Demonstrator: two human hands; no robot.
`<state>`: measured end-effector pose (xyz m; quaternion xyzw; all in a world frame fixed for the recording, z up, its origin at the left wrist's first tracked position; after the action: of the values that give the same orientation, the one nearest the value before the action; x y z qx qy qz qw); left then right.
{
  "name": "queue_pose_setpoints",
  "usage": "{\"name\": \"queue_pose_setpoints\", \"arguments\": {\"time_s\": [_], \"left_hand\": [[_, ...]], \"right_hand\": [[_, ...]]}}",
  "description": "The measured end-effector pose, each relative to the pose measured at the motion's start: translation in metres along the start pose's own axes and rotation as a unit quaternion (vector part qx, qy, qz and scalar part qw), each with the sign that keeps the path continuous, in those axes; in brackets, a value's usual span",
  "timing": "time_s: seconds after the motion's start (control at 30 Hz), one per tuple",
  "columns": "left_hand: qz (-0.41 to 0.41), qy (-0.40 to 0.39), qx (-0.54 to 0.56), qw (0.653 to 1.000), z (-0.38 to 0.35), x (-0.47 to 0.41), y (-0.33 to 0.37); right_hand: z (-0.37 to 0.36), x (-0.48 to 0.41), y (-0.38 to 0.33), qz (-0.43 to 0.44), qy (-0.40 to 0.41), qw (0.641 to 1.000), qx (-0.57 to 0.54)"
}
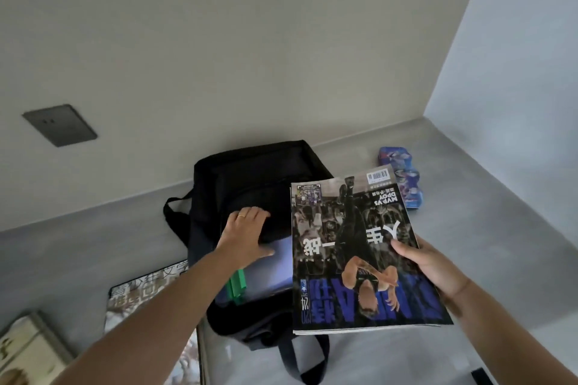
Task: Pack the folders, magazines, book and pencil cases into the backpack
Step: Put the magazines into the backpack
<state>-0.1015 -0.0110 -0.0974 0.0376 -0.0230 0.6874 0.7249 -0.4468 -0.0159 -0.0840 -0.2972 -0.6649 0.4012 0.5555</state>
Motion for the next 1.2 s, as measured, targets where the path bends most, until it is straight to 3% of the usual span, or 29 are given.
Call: {"name": "queue_pose_setpoints", "arguments": {"time_s": [0.07, 0.13, 0.23, 0.33, 0.43, 0.53, 0.67, 0.93, 1.2], "left_hand": [[-0.036, -0.012, -0.064, 0.997, -0.007, 0.004, -0.01], [-0.04, 0.035, -0.032, 0.998, -0.005, 0.0, -0.015], [0.066, 0.108, 0.126, 0.984, 0.015, -0.009, -0.025], [0.181, 0.131, 0.25, 0.942, 0.039, -0.02, -0.036], [0.242, 0.163, 0.325, 0.9, 0.061, -0.033, -0.044], [0.229, 0.177, 0.359, 0.887, 0.073, -0.037, -0.044], [0.2, 0.17, 0.353, 0.898, 0.077, -0.028, -0.039], [0.173, 0.16, 0.327, 0.915, 0.076, -0.011, -0.03], [0.189, 0.128, 0.37, 0.9, 0.066, -0.015, -0.034]], "right_hand": [[-0.009, 0.004, 0.01, -0.013, -0.008, 1.0, 0.02], [-0.015, 0.009, 0.02, -0.026, -0.015, 0.999, 0.024], [-0.021, 0.018, 0.031, -0.051, -0.022, 0.998, 0.011], [-0.025, 0.028, 0.031, -0.071, -0.034, 0.997, -0.006], [-0.035, 0.034, 0.028, -0.091, -0.062, 0.993, -0.051], [-0.05, 0.032, 0.03, -0.096, -0.103, 0.988, -0.061], [-0.079, 0.021, 0.025, -0.102, -0.134, 0.986, -0.011], [-0.12, -0.031, -0.01, -0.106, -0.106, 0.986, 0.07], [-0.131, -0.067, -0.01, -0.021, 0.01, 0.958, 0.284]]}}
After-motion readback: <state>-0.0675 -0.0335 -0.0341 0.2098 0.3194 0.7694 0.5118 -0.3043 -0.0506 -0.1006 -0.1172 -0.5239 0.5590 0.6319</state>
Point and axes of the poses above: each hand's wrist, its own x-axis away from the middle knuckle, its own z-axis out of the back of the hand, y = z × x, the point moved 1 cm from there along -x, towards the middle knuckle, and after that the axes turned 6 degrees about y, right-handed, at the moved point
